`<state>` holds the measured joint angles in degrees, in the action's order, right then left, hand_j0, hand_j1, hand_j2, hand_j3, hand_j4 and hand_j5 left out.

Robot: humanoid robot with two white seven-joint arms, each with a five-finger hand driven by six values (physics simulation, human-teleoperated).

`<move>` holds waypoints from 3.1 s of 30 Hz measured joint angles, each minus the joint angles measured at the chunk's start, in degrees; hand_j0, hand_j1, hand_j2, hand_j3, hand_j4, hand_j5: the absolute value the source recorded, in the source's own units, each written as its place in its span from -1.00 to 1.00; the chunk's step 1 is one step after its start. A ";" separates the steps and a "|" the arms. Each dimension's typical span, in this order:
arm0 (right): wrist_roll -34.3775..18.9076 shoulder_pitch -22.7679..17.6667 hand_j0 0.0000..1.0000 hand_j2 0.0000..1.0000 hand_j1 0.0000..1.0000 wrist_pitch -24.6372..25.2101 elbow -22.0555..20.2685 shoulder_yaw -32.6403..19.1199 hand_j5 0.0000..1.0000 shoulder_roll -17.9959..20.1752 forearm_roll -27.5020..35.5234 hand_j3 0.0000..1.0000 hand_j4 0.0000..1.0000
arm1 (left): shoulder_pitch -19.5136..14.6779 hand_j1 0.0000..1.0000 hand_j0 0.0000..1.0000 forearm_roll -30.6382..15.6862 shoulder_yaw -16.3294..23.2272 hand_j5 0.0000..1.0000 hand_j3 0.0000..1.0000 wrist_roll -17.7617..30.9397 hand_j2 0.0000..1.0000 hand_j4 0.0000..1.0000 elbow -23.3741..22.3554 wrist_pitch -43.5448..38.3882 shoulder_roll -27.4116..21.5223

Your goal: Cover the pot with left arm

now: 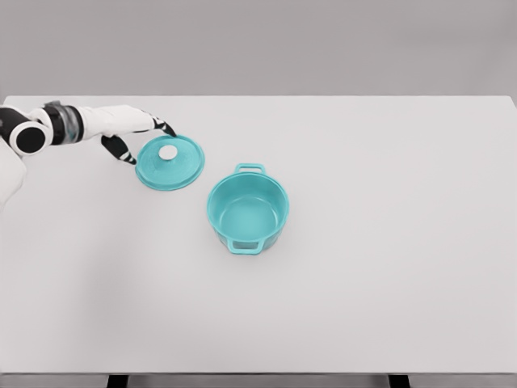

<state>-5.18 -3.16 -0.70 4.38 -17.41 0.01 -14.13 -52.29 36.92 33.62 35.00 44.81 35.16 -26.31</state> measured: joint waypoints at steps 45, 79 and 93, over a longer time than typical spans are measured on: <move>0.00 0.00 1.00 1.00 1.00 0.00 0.00 0.00 1.00 0.00 0.00 1.00 1.00 | 3.08 0.41 0.41 0.59 0.14 0.41 0.41 0.02 0.41 0.41 5.58 -0.01 1.64; 0.00 0.00 1.00 1.00 1.00 0.00 0.00 0.00 1.00 0.00 0.00 1.00 1.00 | 3.87 -0.06 -0.06 -0.06 -0.34 -0.06 -0.06 0.03 -0.06 -0.06 11.62 0.01 0.33; 0.00 0.00 1.00 1.00 1.00 0.00 0.00 0.00 1.00 0.00 -0.01 1.00 1.00 | 6.59 -0.05 -0.05 -9.83 3.77 -0.05 -0.05 0.03 -0.05 -0.05 27.60 0.00 -11.35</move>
<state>-5.18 -3.16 -0.70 4.38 -17.41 0.01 -14.13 -45.70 27.10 37.39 35.03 72.41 35.17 -37.66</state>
